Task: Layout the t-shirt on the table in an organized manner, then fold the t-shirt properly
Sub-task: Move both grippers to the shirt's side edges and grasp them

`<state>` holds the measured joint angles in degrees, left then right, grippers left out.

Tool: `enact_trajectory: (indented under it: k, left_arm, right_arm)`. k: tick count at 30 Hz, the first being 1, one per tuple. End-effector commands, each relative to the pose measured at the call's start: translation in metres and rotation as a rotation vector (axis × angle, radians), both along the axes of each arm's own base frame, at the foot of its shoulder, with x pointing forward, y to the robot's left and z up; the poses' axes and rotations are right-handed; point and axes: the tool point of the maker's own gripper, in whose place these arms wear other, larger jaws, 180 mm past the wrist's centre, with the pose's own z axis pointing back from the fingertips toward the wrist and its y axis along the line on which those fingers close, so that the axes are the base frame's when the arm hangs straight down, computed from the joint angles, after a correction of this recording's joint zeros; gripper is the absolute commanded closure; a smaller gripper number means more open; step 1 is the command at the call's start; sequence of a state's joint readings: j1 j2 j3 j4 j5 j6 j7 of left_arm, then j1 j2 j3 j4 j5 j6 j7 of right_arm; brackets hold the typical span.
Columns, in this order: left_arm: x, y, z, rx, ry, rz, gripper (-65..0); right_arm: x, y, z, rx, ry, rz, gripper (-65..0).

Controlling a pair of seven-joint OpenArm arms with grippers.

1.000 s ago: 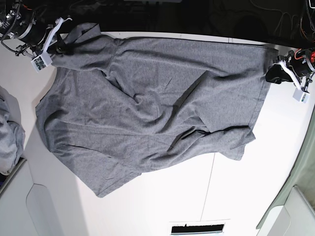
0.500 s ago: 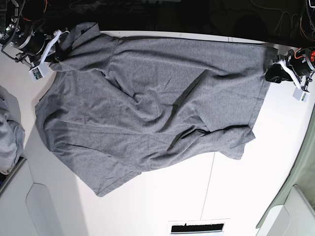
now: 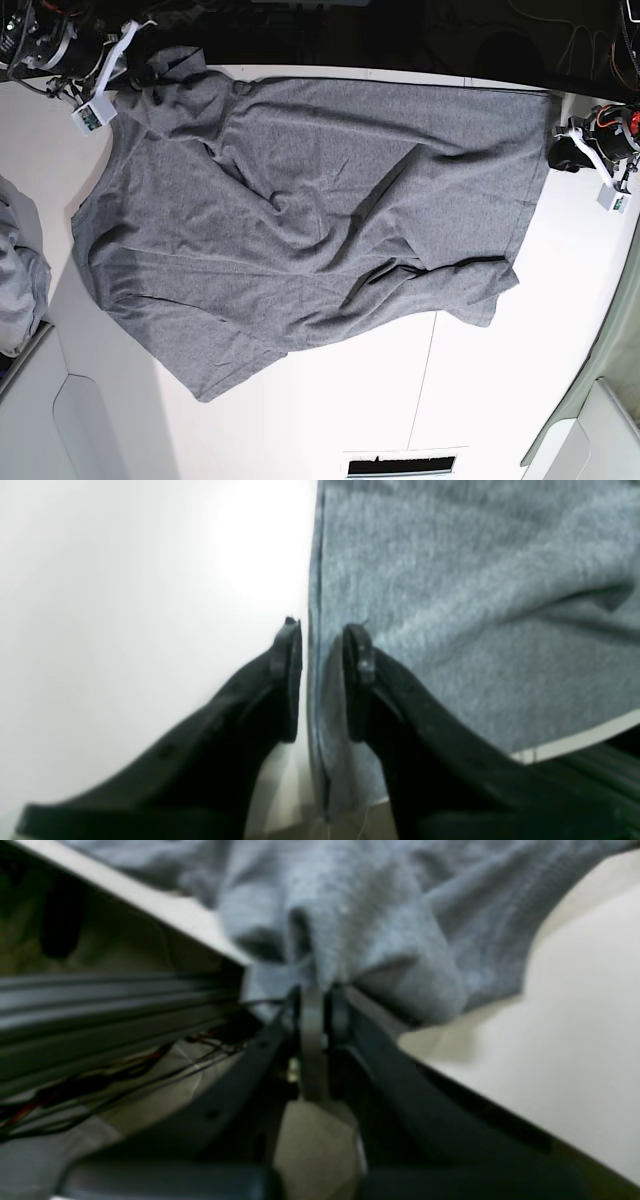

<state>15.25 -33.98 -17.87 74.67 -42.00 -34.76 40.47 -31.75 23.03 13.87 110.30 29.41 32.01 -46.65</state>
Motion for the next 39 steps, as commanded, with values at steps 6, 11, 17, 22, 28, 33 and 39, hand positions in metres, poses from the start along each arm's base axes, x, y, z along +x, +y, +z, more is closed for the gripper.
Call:
enact_trajectory:
  k: [6, 11, 17, 22, 28, 33, 39]
  left_arm:
    - [0.010, 0.006, 0.013, 0.013, -0.045, -0.012, -16.9]
    - [0.013, 0.011, 0.017, 0.025, -0.049, -0.015, -16.9]
    - [0.035, 0.017, 0.042, 0.022, -0.118, -0.021, -16.9]
    - [0.075, 0.012, 0.074, 0.023, -0.249, -0.029, -16.9]
    - [0.112, -0.006, 0.081, 0.052, -0.329, -0.026, -16.8]
    - [0.154, -0.034, 0.083, 0.168, -0.393, -0.100, -16.8]
    - [0.188, -0.028, 0.072, 0.323, -0.381, -0.124, -26.7]
  right_arm:
    - [0.019, 0.010, 0.026, 0.049, -0.132, 0.008, -33.5]
    - [0.055, 0.006, 0.040, 0.034, -0.235, -0.011, -33.4]
    - [0.110, -0.020, 0.040, -0.012, -0.330, -0.147, -33.4]
    - [0.143, -0.040, 0.020, 0.004, -0.308, -0.239, -27.2]
    - [0.163, -0.048, 0.005, 0.025, -0.274, -0.270, 0.0]
    - [0.186, -0.036, 0.006, 0.048, -0.280, -0.230, 0.0]
    - [0.184, -0.015, -0.002, 0.066, -0.255, -0.174, 0.0]
